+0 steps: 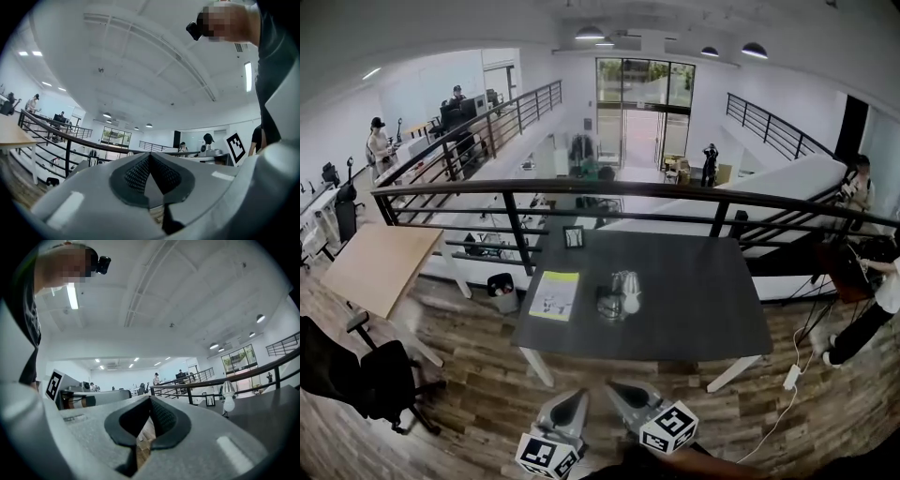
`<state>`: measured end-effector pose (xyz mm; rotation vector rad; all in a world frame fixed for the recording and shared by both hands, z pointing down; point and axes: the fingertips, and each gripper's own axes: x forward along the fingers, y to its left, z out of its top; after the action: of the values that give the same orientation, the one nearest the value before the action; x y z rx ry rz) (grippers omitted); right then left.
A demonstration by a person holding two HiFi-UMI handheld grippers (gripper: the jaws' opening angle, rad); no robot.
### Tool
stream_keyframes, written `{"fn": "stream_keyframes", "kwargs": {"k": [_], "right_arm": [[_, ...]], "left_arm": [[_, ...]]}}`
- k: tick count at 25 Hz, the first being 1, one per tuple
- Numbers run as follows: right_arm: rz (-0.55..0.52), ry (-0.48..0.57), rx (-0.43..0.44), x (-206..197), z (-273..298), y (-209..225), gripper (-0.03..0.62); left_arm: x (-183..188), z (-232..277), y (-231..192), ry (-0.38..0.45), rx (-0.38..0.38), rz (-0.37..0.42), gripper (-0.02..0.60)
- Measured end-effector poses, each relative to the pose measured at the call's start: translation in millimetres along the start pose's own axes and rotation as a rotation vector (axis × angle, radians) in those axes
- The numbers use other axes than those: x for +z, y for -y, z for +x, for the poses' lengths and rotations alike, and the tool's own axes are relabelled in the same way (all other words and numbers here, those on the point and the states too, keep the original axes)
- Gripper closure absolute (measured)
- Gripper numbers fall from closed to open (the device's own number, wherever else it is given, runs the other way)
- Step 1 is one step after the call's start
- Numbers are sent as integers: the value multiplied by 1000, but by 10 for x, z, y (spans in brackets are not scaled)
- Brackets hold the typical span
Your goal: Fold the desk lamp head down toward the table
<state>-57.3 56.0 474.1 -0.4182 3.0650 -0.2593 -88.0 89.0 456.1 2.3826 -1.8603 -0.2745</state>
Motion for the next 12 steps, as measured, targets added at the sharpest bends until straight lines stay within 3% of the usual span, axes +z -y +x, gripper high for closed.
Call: {"fn": "stream_keyframes", "kwargs": {"k": [12], "right_arm": [[-22,-33,90,288,374,1237,592]], "left_arm": [[4,1380,-315,28,57,-7,580]]}}
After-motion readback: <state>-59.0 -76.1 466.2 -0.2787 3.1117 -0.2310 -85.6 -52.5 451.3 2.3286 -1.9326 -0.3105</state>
